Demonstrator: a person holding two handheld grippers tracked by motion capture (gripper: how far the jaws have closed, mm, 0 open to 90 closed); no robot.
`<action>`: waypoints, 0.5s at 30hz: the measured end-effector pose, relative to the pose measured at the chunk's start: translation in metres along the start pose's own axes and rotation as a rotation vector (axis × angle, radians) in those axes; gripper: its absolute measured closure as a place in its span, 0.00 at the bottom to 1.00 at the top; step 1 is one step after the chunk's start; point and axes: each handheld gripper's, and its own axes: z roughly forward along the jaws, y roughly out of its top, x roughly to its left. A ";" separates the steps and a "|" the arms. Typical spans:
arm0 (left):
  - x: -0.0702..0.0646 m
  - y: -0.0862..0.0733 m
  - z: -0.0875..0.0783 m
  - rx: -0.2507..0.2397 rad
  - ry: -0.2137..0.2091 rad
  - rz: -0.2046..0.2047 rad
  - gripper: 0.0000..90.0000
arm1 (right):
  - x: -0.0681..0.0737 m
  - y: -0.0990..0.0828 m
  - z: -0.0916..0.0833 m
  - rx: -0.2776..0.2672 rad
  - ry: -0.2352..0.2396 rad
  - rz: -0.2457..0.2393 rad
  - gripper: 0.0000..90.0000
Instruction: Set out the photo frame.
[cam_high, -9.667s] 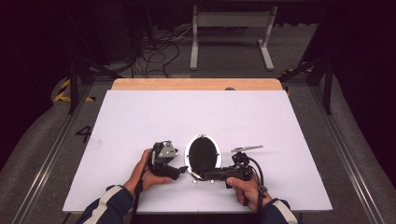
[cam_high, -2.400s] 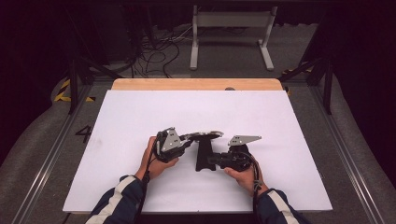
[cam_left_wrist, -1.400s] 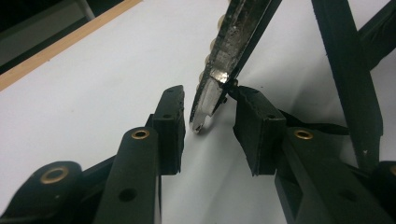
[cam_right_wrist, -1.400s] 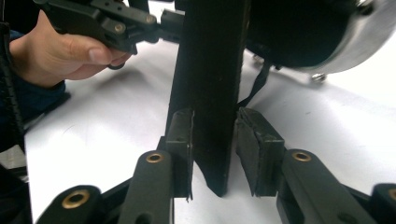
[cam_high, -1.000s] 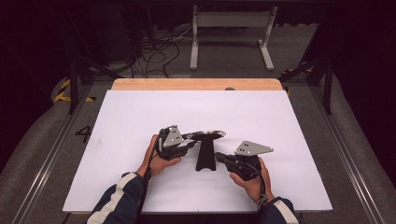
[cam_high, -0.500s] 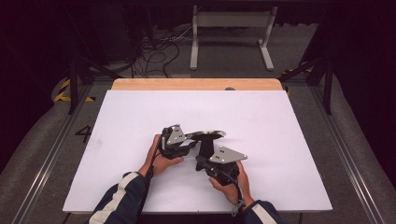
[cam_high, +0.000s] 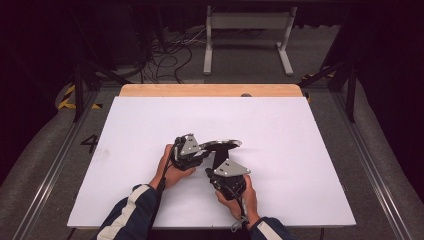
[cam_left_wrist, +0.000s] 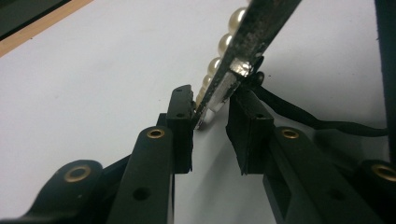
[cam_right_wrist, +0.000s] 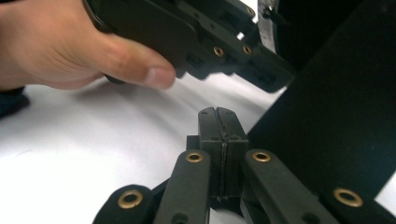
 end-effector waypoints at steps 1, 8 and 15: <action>0.000 0.000 0.000 0.002 0.002 0.002 0.80 | 0.000 0.000 0.000 0.006 -0.006 -0.002 1.00; -0.003 0.000 -0.002 0.010 0.011 0.025 0.85 | -0.002 -0.005 0.002 0.031 -0.018 0.020 1.00; -0.005 0.000 -0.004 0.014 0.012 0.047 0.87 | -0.008 -0.009 0.000 0.040 -0.004 0.031 1.00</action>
